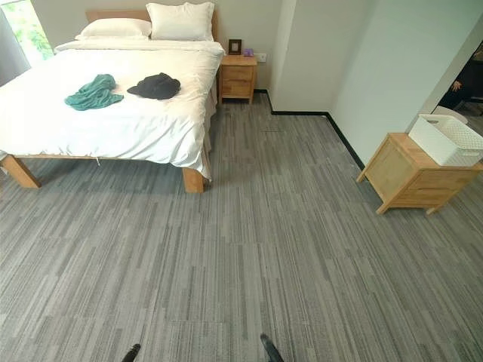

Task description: Pick up bed clothes into laundry basket.

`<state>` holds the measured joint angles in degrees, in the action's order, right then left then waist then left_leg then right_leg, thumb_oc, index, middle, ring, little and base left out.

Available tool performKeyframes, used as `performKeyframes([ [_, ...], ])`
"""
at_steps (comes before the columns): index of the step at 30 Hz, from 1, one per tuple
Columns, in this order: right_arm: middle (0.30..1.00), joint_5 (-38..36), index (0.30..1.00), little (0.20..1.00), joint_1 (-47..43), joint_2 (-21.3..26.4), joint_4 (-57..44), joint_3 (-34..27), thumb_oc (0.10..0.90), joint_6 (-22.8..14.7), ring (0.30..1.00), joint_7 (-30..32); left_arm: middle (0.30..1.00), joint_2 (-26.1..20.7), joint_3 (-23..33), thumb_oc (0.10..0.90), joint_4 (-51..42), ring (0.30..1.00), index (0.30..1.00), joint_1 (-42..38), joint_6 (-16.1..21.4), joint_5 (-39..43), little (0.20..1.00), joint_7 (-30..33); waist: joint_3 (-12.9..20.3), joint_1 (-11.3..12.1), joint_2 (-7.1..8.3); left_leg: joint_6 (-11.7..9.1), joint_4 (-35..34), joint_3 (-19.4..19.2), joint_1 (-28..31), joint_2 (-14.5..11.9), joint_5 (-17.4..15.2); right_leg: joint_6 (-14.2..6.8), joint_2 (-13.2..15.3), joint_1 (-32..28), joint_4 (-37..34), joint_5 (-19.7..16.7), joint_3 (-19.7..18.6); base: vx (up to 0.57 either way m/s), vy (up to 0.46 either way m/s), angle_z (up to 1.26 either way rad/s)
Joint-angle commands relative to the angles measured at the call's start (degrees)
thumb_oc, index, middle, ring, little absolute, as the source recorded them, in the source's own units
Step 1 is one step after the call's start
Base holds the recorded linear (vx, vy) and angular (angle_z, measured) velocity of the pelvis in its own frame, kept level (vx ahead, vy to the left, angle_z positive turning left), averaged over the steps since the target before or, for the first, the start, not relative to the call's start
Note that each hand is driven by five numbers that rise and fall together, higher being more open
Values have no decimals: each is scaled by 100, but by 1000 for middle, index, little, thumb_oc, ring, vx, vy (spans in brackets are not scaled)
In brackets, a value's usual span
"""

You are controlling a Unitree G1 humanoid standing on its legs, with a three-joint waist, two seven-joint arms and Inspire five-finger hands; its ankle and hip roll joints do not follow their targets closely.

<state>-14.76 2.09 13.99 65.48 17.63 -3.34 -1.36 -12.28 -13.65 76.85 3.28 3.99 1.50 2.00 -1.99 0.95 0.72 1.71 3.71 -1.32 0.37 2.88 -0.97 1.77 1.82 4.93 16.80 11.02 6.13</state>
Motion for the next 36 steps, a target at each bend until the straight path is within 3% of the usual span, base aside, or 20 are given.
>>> performKeyframes([
  [1,900,59,900,900,-549,-42,79,256,800,-305,900,-8,900,220,-388,800,-164,900,900,-457,360,-606,900,163,-101,-2,80,-466,-540,222,112,-456,131,-800,438,-1034,-2016,-1023,169,-6,3,5],
  [3,900,467,900,900,-587,-37,376,417,800,-234,900,20,900,190,-575,800,-203,900,900,-532,364,-783,900,186,-135,11,95,-455,-525,230,101,-462,110,-801,440,-1015,-1986,-1010,170,7,8,6],
  [5,900,556,900,900,-543,-13,458,389,800,-217,900,82,900,124,-411,800,-277,900,900,-549,439,-518,900,188,-118,27,115,-444,-533,253,123,-451,89,-810,449,-1045,-1993,-1003,197,45,12,2],
  [7,900,-1,900,900,-412,144,-5,-7,800,-316,900,138,900,-5,-59,800,-549,900,900,-560,549,172,900,110,-102,-12,124,-440,-548,233,149,-456,77,-830,453,-1046,-2003,-1005,177,40,27,2],
  [9,900,-960,900,900,-125,414,-1117,-896,800,-591,900,364,900,-445,419,800,-1744,900,900,-440,814,933,900,243,-101,-83,124,-449,-566,150,168,-475,78,-857,445,-1015,-2004,-1022,102,13,35,-3],
  [10,900,-961,900,900,-106,413,-1136,-897,800,-581,900,368,900,-451,414,800,-1764,900,900,-422,802,936,900,243,-101,-76,126,-449,-566,146,179,-476,72,-857,445,-1025,-2004,-1018,98,-18,26,-7],
  [12,900,-1346,900,900,58,552,-1922,-1472,800,-764,900,557,900,-722,750,800,-2506,900,900,-372,917,1280,900,323,-62,-123,131,-448,-600,94,217,-483,64,-875,448,-1022,-2018,-1025,66,26,32,-9],
  [15,900,-1714,900,900,-120,686,-2866,-1853,800,-913,900,732,900,-1040,1035,800,-3716,900,900,-454,963,1639,900,494,-26,-132,124,-438,-603,54,195,-475,103,-890,463,-974,-2027,-1091,34,0,35,-13],
  [19,900,-1478,900,900,-254,785,-4082,-1988,800,-976,900,847,900,-1044,1243,800,-5009,900,900,-441,1001,2190,900,504,-4,-144,108,-413,-599,-15,207,-442,70,-916,496,-939,-2040,-1121,-53,1,46,-16],
  [22,900,-1304,900,900,-241,776,-4465,-1984,800,-996,900,817,900,-1001,1267,800,-5293,900,900,-382,1011,2249,900,442,-16,-144,106,-398,-582,-46,214,-426,47,-928,514,-918,-2035,-1129,-88,4,40,-4],
  [25,900,-213,900,900,-153,447,-5332,-2240,800,-1288,900,1495,900,-732,1339,800,-5811,900,900,-177,1122,2193,900,581,-108,-152,63,-315,-497,-71,158,-341,-31,-983,599,-849,-1985,-1125,-138,12,77,-12],
  [27,900,-210,900,900,-121,356,-5468,-2200,800,-1300,900,1518,900,-680,1369,800,-5961,900,900,-113,1141,2229,900,622,-142,-140,76,-287,-433,-85,118,-310,-68,-994,640,-807,-1931,-1115,-155,3,69,-15],
  [32,900,-308,900,900,21,261,-5791,-1903,800,-1306,900,1252,900,-523,1482,800,-6311,900,900,128,1174,2521,900,689,-382,-79,84,-99,-125,-107,7,-154,-349,-1084,866,-496,-1142,-866,-302,17,103,-9],
  [33,900,-303,900,900,33,290,-5849,-1828,800,-1300,900,1177,900,-579,1451,800,-6423,900,900,120,1130,2433,900,643,-470,-67,64,-40,-51,-86,-34,-112,-377,-1131,886,-280,-658,-788,-337,-37,119,-10],
  [36,900,-30,900,900,52,450,-5960,-1577,800,-1226,900,987,900,-720,1310,800,-6542,900,900,21,1106,2467,900,440,-753,-112,15,140,110,-43,4,-49,-518,-1137,971,385,987,-1186,-390,48,166,-6],
])
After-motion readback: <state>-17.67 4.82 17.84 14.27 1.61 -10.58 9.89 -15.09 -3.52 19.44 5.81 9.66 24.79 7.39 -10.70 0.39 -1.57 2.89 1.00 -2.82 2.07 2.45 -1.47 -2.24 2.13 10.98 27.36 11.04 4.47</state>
